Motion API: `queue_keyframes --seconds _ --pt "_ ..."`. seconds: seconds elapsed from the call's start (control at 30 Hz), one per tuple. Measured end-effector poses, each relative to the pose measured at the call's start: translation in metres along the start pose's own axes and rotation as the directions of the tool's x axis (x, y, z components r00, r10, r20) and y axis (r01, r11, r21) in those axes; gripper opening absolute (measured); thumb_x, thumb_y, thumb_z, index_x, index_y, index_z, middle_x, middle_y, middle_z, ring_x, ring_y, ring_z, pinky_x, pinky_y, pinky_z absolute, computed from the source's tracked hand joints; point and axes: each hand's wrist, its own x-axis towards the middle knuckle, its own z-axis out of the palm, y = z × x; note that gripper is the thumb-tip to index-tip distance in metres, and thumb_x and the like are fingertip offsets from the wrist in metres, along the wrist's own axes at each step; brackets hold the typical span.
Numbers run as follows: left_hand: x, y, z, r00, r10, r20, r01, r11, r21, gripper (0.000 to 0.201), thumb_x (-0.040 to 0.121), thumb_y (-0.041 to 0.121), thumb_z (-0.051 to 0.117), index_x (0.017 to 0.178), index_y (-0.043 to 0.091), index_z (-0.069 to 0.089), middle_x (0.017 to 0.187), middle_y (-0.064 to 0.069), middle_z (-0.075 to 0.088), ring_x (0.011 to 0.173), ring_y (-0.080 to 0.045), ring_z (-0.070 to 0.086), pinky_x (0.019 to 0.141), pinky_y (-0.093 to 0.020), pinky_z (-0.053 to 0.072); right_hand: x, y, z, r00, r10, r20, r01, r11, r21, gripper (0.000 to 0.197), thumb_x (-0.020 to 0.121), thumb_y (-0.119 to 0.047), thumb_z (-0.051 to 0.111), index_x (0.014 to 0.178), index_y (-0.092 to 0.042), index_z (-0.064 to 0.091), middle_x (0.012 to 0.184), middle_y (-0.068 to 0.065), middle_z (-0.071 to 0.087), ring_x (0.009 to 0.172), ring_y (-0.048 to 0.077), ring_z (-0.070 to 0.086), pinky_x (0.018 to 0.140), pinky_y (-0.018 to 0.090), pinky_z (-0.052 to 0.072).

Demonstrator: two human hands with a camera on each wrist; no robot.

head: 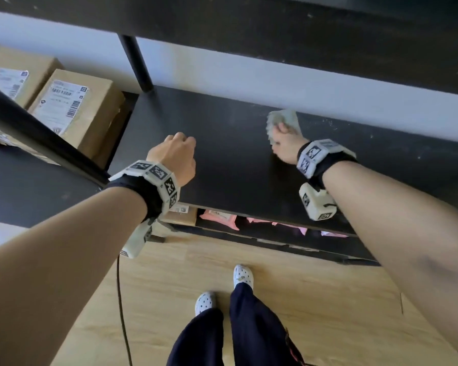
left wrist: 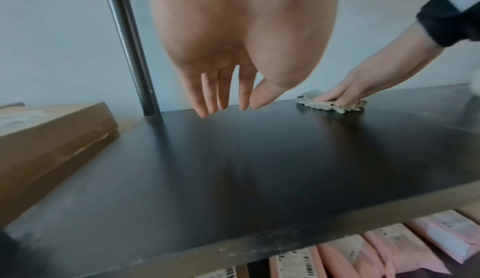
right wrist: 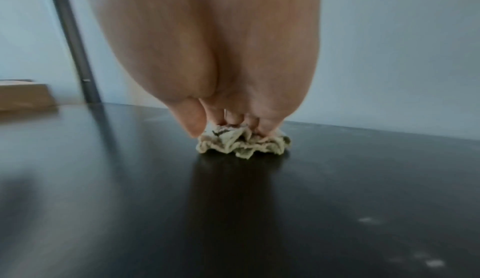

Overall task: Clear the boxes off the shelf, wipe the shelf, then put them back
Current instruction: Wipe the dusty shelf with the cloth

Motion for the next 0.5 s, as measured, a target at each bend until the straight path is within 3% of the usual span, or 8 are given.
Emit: queue_keyframes --seconds 0.1,0.17,0.3,0.5 --pt "0.006 -0.002 -0.001 0.999 -0.048 0.012 0.048 0.999 -0.008 0.03 0.093 0.015 0.041 0.121 0.01 0.051 0.127 -0.009 0.049 0.121 -0.028 0.045 0.091 -0.044 0.045 0.0 -0.057 0.024 0.966 -0.252 0.06 0.258 0.96 -0.112 0.063 0.098 -0.014 0.036 0.152 -0.011 0.004 0.161 0.012 0.002 0.148 0.032 0.005 0.121 0.04 0.008" --pt "0.008 0.003 0.003 0.999 -0.039 0.021 0.04 0.999 -0.03 0.032 0.093 0.014 0.041 0.123 0.012 0.051 0.129 -0.008 0.049 0.122 -0.027 0.044 0.092 -0.042 0.044 0.007 -0.096 0.034 0.937 -0.333 0.104 0.342 0.936 -0.086 0.061 0.099 -0.012 0.031 0.153 -0.016 0.003 0.162 0.005 -0.001 0.149 0.026 0.0 0.121 0.041 0.004" --pt "0.008 0.002 0.009 1.0 0.009 -0.026 -0.01 0.999 -0.041 0.031 0.093 0.016 0.042 0.122 0.013 0.052 0.127 -0.007 0.051 0.119 -0.026 0.047 0.09 -0.043 0.047 0.043 -0.112 0.02 0.949 -0.313 0.028 0.312 0.95 0.021 0.057 0.099 -0.015 0.032 0.152 -0.015 0.011 0.162 0.005 0.001 0.15 0.023 0.001 0.12 0.036 0.003" --pt "0.002 -0.018 0.005 0.999 -0.041 -0.02 0.04 0.998 -0.04 0.031 0.094 0.019 0.042 0.121 0.011 0.054 0.124 -0.011 0.053 0.116 -0.031 0.05 0.09 -0.045 0.047 0.064 -0.019 -0.008 0.991 -0.081 -0.103 0.085 0.996 0.038 0.055 0.096 -0.012 0.042 0.147 -0.004 0.025 0.153 0.02 0.02 0.144 0.034 0.019 0.118 0.036 0.018"
